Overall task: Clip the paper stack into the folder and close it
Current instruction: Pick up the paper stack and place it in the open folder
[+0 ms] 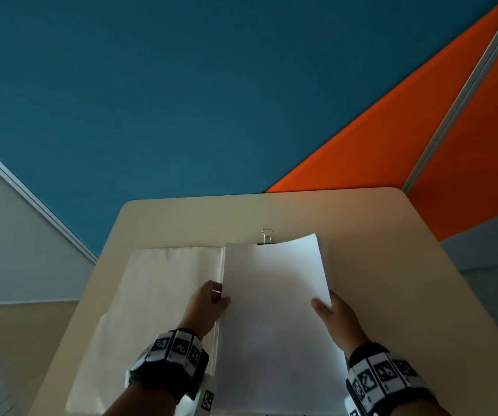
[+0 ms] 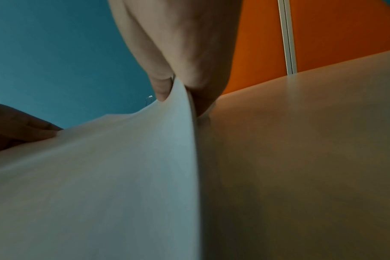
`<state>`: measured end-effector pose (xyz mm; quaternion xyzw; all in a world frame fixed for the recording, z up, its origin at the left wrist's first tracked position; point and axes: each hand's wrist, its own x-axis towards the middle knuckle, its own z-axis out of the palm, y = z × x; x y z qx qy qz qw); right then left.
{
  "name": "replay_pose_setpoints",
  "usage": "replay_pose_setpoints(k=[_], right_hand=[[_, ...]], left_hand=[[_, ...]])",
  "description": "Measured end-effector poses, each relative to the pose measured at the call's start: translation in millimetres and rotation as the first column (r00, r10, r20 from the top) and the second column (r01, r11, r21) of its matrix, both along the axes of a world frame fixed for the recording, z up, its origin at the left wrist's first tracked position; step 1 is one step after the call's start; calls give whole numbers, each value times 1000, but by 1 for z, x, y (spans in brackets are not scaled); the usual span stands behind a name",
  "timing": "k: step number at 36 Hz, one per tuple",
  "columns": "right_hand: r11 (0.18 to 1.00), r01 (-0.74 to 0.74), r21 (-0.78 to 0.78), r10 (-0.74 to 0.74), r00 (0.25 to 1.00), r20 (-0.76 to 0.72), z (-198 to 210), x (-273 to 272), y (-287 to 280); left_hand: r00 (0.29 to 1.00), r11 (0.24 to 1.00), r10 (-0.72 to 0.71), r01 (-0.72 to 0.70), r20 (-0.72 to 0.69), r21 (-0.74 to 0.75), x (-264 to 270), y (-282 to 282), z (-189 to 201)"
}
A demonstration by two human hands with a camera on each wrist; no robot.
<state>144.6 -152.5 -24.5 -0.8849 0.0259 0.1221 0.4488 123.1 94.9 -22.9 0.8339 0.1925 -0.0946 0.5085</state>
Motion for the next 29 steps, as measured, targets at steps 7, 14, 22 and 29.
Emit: replay_pose_setpoints(k=[7, 14, 22, 29], right_hand=[[999, 14, -40, -12, 999, 48, -4, 5, -1], [990, 39, -135, -41, 999, -9, -8, 6, 0], [986, 3, -167, -12, 999, -53, -7, 8, 5], [987, -6, -163, -5, 998, -67, -5, 7, 2]], left_hand=[[999, 988, -46, 44, 9, 148, 6, 6, -13], [999, 976, -49, 47, 2, 211, 10, 4, -15], [999, 971, -33, 35, -11, 238, 12, 5, -14], [966, 859, -201, 253, -161, 445, 20, 1, 11]])
